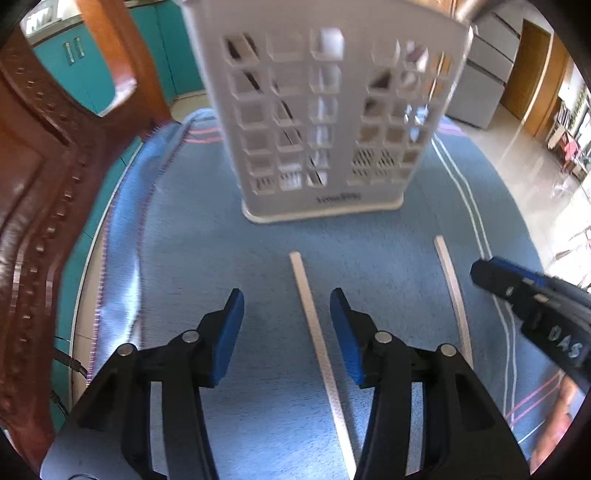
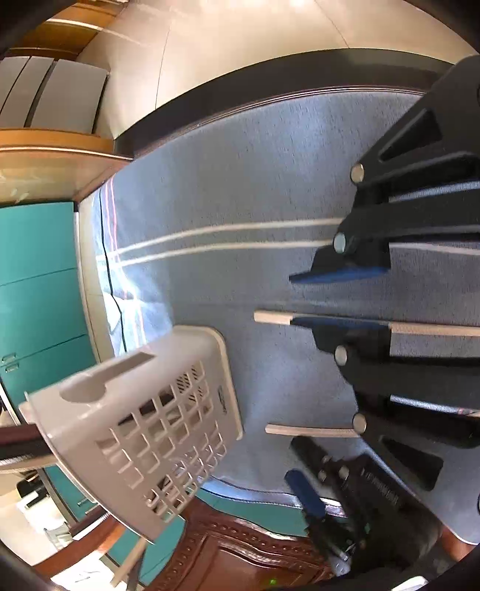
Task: Organize utensils
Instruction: 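Close the left tool on a light wooden chopstick while the right tool grasps another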
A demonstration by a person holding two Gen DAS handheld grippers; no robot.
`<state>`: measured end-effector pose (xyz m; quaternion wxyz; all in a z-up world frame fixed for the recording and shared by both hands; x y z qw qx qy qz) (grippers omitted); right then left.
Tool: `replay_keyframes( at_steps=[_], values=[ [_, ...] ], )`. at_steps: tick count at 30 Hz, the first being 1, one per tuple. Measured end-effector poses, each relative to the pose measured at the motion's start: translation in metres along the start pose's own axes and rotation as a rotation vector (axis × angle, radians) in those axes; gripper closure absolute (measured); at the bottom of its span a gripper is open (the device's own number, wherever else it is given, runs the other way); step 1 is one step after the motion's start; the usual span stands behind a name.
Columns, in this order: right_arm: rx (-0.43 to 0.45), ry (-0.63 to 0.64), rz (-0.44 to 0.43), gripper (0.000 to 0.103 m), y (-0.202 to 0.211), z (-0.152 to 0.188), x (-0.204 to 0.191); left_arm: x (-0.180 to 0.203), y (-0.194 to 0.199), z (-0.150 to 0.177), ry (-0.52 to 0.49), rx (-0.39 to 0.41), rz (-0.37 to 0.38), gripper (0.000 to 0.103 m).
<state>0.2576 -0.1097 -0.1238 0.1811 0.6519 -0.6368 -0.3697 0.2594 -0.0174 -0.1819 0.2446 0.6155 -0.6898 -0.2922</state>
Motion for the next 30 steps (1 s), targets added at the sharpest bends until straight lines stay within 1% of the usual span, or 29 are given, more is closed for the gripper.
replay_keyframes(
  at_steps=[2, 6, 7, 8, 9, 10, 11, 12, 13, 17, 20, 23, 26, 29, 30],
  values=[
    [-0.003, -0.003, 0.005, 0.079, 0.001, 0.001, 0.004, 0.003, -0.006, 0.005, -0.004, -0.017, 0.004, 0.053],
    [-0.009, 0.006, 0.010, 0.075, -0.005, 0.003, 0.003, 0.006, -0.007, 0.003, -0.017, 0.001, 0.004, 0.053],
    [-0.009, 0.006, 0.011, 0.074, -0.002, 0.004, 0.005, 0.008, -0.006, 0.004, -0.020, 0.002, 0.005, 0.055],
    [-0.010, 0.007, 0.012, 0.073, -0.002, 0.004, 0.005, 0.010, -0.005, 0.004, -0.021, 0.003, 0.016, 0.058],
    [-0.011, 0.009, 0.014, 0.073, -0.003, 0.004, 0.005, 0.015, -0.008, 0.003, -0.023, 0.002, 0.044, 0.069],
    [-0.012, 0.010, 0.015, 0.073, -0.003, 0.005, 0.005, 0.019, -0.009, 0.002, -0.039, 0.001, 0.057, 0.076],
    [-0.014, 0.012, 0.017, 0.073, -0.004, 0.006, 0.005, 0.023, -0.008, 0.002, -0.053, 0.001, 0.062, 0.080],
    [-0.014, 0.014, 0.019, 0.073, -0.004, 0.006, 0.004, 0.026, -0.006, 0.003, -0.069, 0.000, 0.074, 0.087],
    [-0.015, 0.017, 0.020, 0.073, -0.005, 0.007, 0.004, 0.028, -0.005, 0.004, -0.071, -0.003, 0.082, 0.091],
    [-0.013, 0.032, 0.021, 0.073, -0.007, 0.008, 0.000, 0.032, 0.000, 0.006, -0.041, -0.021, 0.119, 0.092],
    [-0.013, 0.047, 0.020, 0.073, -0.007, 0.009, -0.003, 0.025, 0.004, 0.010, -0.023, -0.024, 0.090, 0.092],
    [-0.014, 0.071, 0.019, 0.073, -0.009, 0.010, -0.008, 0.023, 0.000, 0.008, -0.006, -0.028, 0.082, 0.091],
    [-0.017, 0.105, 0.023, 0.073, -0.013, 0.011, -0.012, 0.021, -0.005, 0.009, -0.015, -0.022, 0.066, 0.088],
    [-0.028, 0.159, 0.051, 0.073, -0.023, 0.013, -0.017, 0.027, -0.008, 0.006, -0.020, -0.017, 0.050, 0.083],
    [-0.019, 0.197, 0.069, 0.073, -0.025, 0.012, -0.020, 0.024, -0.011, 0.003, -0.018, -0.015, 0.047, 0.080]
  ],
)
Point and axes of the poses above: each gripper's, at about its wrist camera, not at the fingertips, and y roughly against the way its jaws point, x to its right, z to its underside, the point moved 9 cm from there along -y, roughly the way its jaws point, and after that the axes turned 15 degrees about x, right-handed, at the moved point
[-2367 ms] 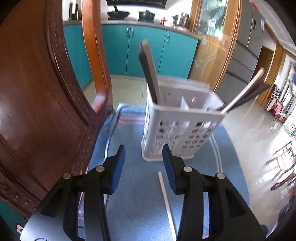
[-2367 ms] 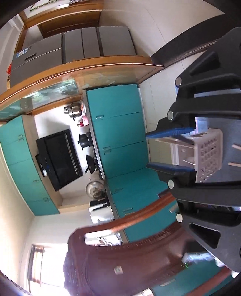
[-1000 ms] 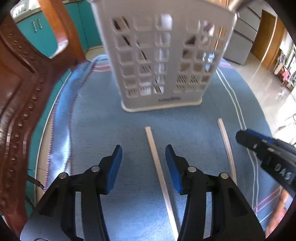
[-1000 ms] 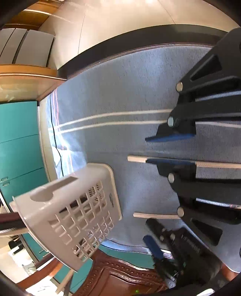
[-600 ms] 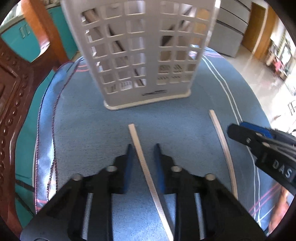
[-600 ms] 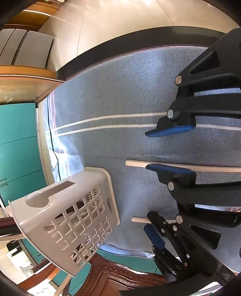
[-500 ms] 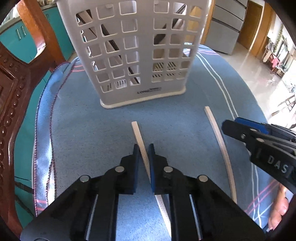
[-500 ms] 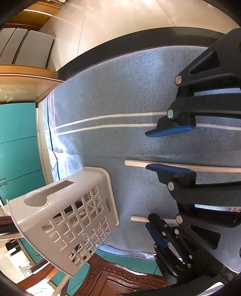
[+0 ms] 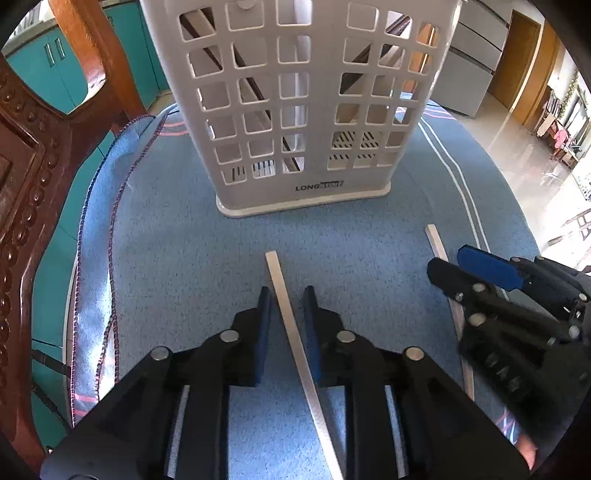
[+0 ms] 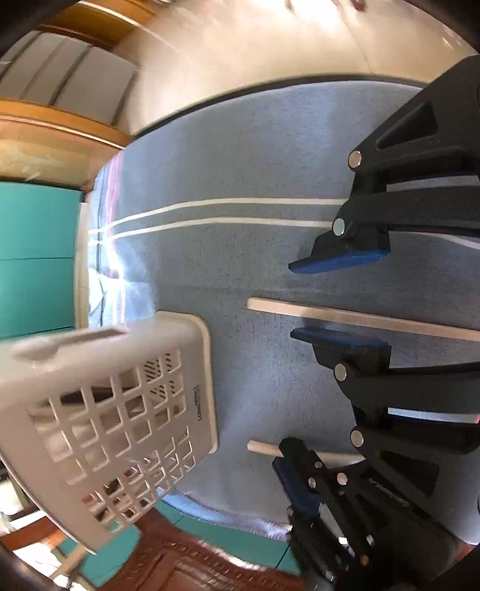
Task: Organize utensils
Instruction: 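Carry both chopsticks over the white basket and open both tools to drop them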
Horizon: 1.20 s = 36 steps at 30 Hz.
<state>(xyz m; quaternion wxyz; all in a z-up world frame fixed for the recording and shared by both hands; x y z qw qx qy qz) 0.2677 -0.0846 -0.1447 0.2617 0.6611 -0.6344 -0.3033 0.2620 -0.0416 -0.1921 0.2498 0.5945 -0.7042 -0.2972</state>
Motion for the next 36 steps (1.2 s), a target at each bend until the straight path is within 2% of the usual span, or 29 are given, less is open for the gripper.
replay_keyframes(
  at_steps=[3, 4, 5, 6, 7, 10, 13, 20, 25, 28, 33, 36],
  values=[
    [0.012, 0.055, 0.025, 0.073, -0.002, 0.000, -0.004, -0.001, -0.010, -0.007, 0.006, 0.004, -0.002, 0.078],
    [0.014, 0.057, 0.021, 0.076, -0.002, 0.000, -0.004, -0.003, -0.012, -0.010, 0.004, 0.005, -0.001, 0.078],
    [0.016, 0.052, 0.011, 0.089, -0.002, -0.001, -0.005, -0.005, -0.009, -0.009, 0.003, 0.007, 0.001, 0.080],
    [0.014, 0.043, -0.001, 0.093, -0.002, -0.001, -0.005, -0.003, -0.009, -0.009, 0.006, 0.008, 0.012, 0.085],
    [0.014, 0.037, -0.007, 0.094, -0.002, -0.001, -0.004, -0.003, -0.009, -0.010, 0.007, 0.010, 0.013, 0.093],
    [0.019, 0.000, -0.043, 0.096, 0.000, -0.001, -0.003, -0.008, -0.014, -0.014, 0.034, 0.013, 0.024, 0.096],
    [0.062, -0.035, -0.089, 0.096, 0.017, -0.012, -0.003, -0.016, 0.004, -0.031, 0.053, 0.076, 0.017, 0.096],
    [0.273, -0.101, -0.234, 0.096, 0.105, -0.063, 0.007, -0.037, 0.099, -0.086, 0.119, 0.318, 0.068, 0.096],
    [0.385, -0.143, -0.297, 0.096, 0.156, -0.091, 0.013, -0.052, 0.165, -0.121, 0.162, 0.481, 0.090, 0.096],
    [0.456, -0.172, -0.336, 0.096, 0.185, -0.114, 0.018, -0.056, 0.207, -0.156, 0.171, 0.603, 0.096, 0.096],
    [0.606, -0.199, -0.325, 0.096, 0.231, -0.167, 0.022, -0.075, 0.268, -0.210, 0.241, 0.852, 0.064, 0.096],
    [0.714, -0.238, -0.321, 0.096, 0.251, -0.197, 0.025, -0.088, 0.270, -0.227, 0.312, 0.925, 0.041, 0.096]
  ],
)
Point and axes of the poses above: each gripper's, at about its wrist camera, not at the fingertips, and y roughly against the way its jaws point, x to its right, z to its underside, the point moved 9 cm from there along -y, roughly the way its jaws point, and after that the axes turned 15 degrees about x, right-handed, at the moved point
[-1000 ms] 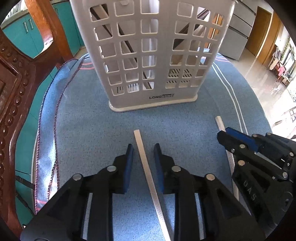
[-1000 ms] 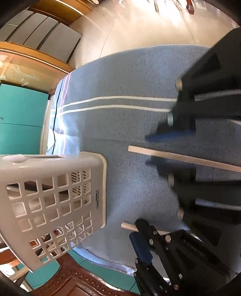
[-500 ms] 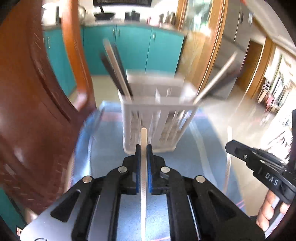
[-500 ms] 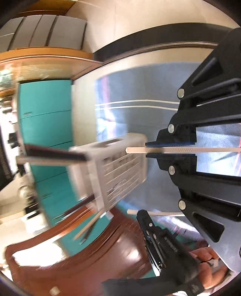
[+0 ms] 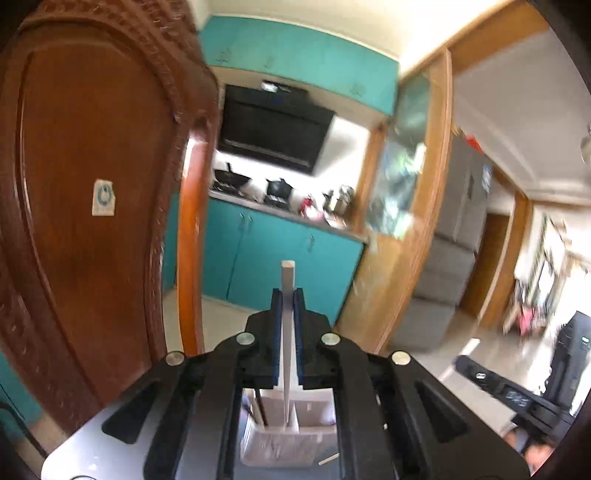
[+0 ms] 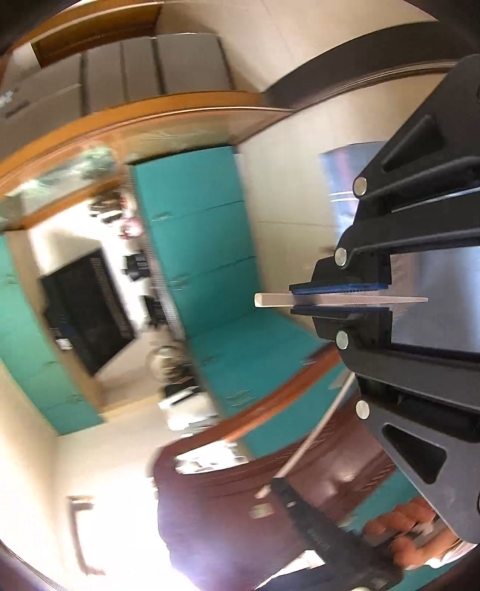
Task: Organize utensils
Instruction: 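Carry both chopsticks over the white basket and open both tools to drop them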
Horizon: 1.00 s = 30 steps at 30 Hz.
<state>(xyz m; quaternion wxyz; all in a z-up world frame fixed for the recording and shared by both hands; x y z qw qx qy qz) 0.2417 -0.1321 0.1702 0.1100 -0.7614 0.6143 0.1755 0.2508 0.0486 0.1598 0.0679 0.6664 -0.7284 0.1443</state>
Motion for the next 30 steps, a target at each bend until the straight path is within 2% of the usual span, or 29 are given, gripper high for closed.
replay_keyframes(
  at_steps=[3, 7, 9, 11, 19, 30],
  values=[
    [0.116, -0.014, 0.035, 0.096, -0.001, -0.024, -0.006, -0.013, -0.013, 0.011, 0.019, 0.014, -0.059, 0.096],
    [0.228, -0.012, 0.080, 0.096, -0.003, -0.035, -0.003, -0.021, -0.039, 0.050, 0.003, -0.077, -0.082, 0.096],
    [0.250, 0.003, 0.093, 0.096, -0.009, -0.031, -0.001, -0.023, -0.044, 0.066, -0.024, -0.111, -0.092, 0.096],
    [0.240, 0.036, 0.116, 0.096, -0.020, -0.019, 0.002, -0.020, -0.048, 0.078, -0.042, -0.140, -0.087, 0.096],
    [0.132, 0.053, 0.112, 0.096, -0.047, 0.021, 0.007, -0.021, -0.057, 0.100, -0.067, -0.186, -0.093, 0.096],
    [0.064, 0.098, 0.094, 0.096, -0.058, 0.050, -0.006, -0.020, -0.050, 0.113, -0.087, -0.210, -0.098, 0.096]
  ],
)
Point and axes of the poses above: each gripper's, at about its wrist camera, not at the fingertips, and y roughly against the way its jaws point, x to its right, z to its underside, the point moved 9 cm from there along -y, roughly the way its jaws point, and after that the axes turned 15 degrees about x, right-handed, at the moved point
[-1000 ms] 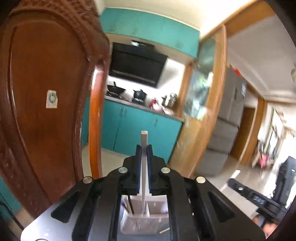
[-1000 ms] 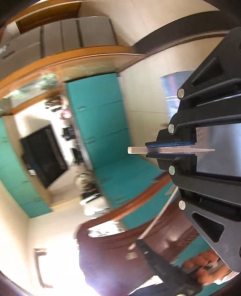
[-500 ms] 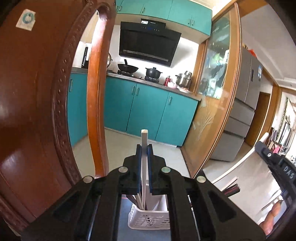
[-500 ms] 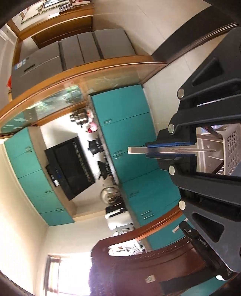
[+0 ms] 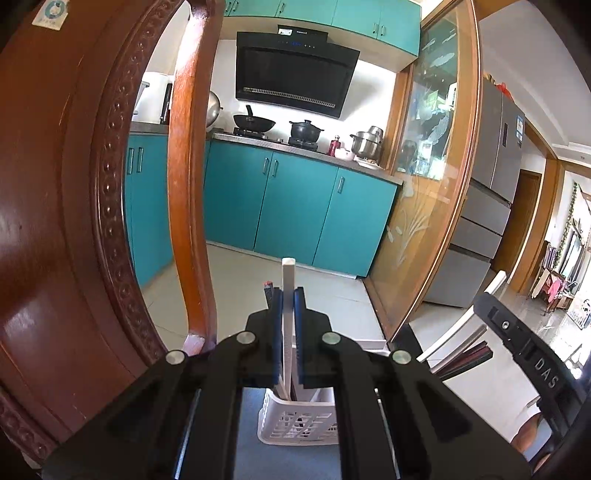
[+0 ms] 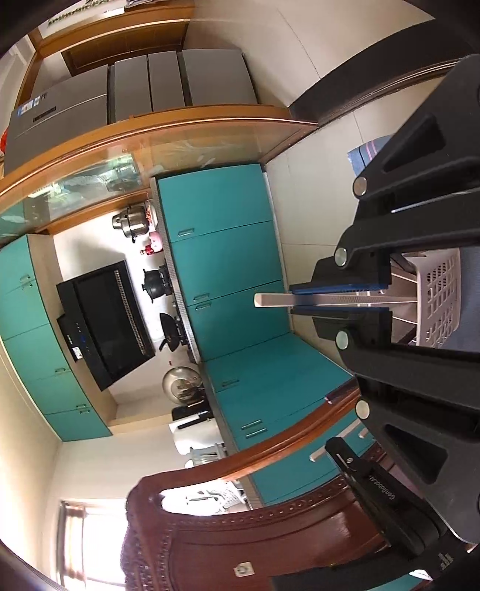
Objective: Organize utensils
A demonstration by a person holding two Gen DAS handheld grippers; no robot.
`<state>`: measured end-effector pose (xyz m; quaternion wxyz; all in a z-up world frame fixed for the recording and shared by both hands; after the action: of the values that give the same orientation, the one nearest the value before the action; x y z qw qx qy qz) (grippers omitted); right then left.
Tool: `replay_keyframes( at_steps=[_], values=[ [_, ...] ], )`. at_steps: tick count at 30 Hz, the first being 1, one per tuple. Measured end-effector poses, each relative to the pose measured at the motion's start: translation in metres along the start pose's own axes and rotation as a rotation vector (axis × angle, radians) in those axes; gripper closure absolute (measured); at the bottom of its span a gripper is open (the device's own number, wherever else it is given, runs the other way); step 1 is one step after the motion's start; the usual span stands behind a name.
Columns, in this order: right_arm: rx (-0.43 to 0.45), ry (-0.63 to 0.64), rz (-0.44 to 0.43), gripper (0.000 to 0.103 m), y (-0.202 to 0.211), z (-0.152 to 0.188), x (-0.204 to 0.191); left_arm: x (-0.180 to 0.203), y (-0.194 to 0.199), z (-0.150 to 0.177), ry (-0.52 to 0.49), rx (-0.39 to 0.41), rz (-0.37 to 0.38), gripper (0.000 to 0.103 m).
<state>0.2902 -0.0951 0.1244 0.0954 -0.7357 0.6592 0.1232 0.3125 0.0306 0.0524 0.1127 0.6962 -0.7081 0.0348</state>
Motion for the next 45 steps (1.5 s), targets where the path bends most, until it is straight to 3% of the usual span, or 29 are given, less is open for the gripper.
replay_keyframes(
  at_steps=[7, 9, 14, 18, 20, 23, 28, 31, 34, 36, 40, 45],
  values=[
    [-0.027, -0.022, -0.006, 0.095, 0.001, 0.004, 0.001, -0.002, 0.006, -0.001, -0.008, -0.006, -0.002, 0.096],
    [-0.017, -0.025, -0.009, 0.090, 0.005, -0.001, 0.001, 0.000, 0.009, -0.004, -0.024, 0.004, -0.004, 0.091],
    [0.049, -0.059, -0.028, 0.045, 0.024, -0.017, 0.001, 0.006, 0.024, -0.012, -0.080, 0.047, -0.001, 0.067],
    [0.081, -0.024, -0.013, 0.036, 0.038, -0.029, -0.001, 0.011, 0.042, -0.016, -0.136, 0.096, -0.002, 0.047],
    [0.108, 0.023, -0.006, 0.027, 0.051, -0.035, -0.002, 0.014, 0.052, -0.018, -0.160, 0.117, 0.006, 0.035],
    [0.168, 0.093, 0.056, 0.014, 0.071, -0.037, 0.005, 0.015, 0.068, -0.017, -0.179, 0.132, 0.015, 0.029],
    [0.128, 0.136, 0.085, 0.003, 0.102, -0.004, 0.026, 0.015, 0.104, -0.003, -0.207, 0.136, 0.048, 0.013],
    [0.070, 0.204, 0.168, 0.003, 0.130, 0.038, 0.048, 0.005, 0.136, 0.032, -0.266, 0.128, 0.062, 0.006],
    [-0.069, 0.185, 0.225, 0.003, 0.154, 0.084, 0.065, -0.010, 0.160, 0.069, -0.240, 0.026, 0.053, 0.005],
    [-0.116, 0.137, 0.221, 0.003, 0.168, 0.099, 0.067, -0.017, 0.179, 0.084, -0.202, -0.020, 0.047, 0.004],
    [-0.061, 0.167, 0.203, 0.003, 0.193, 0.092, 0.055, -0.034, 0.221, 0.099, -0.160, 0.008, -0.009, 0.004],
    [0.009, 0.220, 0.181, 0.003, 0.215, 0.084, 0.033, -0.045, 0.238, 0.107, -0.206, 0.015, -0.058, 0.004]
  ],
)
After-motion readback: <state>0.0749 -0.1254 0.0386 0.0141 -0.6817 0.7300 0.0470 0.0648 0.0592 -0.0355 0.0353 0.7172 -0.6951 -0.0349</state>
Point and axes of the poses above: each gripper's, at about its wrist camera, not at the fingertips, and y roughly against the way its jaws point, x to its right, z to its underside, the point moved 9 cm from there along -y, roughly the way its jaws point, and after that the axes turned 15 degrees about x, right-handed, at the moved point
